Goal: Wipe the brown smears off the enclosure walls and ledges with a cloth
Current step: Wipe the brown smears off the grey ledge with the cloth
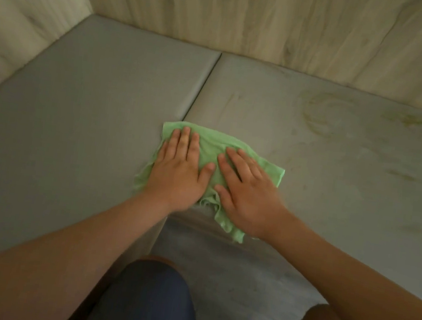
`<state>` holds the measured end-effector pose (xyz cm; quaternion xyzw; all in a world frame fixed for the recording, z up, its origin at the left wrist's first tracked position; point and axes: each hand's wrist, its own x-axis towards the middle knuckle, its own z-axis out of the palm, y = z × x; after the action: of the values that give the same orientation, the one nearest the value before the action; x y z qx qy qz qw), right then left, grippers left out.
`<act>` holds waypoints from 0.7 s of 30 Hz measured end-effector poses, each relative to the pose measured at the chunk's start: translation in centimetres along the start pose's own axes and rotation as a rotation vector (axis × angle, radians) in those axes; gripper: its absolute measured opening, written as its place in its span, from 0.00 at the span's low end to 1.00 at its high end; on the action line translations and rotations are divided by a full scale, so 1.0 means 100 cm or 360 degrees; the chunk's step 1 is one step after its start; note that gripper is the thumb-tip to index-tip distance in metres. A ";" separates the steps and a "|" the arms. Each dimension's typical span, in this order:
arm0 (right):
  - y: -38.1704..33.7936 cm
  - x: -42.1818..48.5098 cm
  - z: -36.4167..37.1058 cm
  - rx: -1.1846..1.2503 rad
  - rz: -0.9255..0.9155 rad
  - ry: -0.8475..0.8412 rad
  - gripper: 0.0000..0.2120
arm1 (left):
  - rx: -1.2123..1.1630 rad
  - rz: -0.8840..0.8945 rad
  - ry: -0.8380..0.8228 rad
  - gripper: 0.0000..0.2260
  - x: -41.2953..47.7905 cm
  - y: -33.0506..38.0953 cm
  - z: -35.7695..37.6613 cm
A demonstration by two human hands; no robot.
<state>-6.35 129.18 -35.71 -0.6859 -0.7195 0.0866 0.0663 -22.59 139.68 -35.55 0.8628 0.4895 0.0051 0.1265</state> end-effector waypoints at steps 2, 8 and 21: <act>0.005 -0.001 -0.001 -0.0051 -0.0007 -0.0060 0.35 | -0.0014 0.0012 -0.0022 0.41 -0.006 -0.004 0.002; 0.031 0.045 -0.015 -0.0071 0.0024 -0.0114 0.37 | -0.0127 0.0025 -0.0075 0.37 0.044 -0.002 -0.010; 0.111 0.136 -0.035 -0.0095 0.0235 -0.0122 0.42 | -0.0171 0.0160 -0.0141 0.37 0.201 0.020 -0.024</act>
<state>4.53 143.42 -34.96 -0.7349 -0.6712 0.0959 0.0116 -10.73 156.17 -35.13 0.8776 0.4383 -0.0005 0.1939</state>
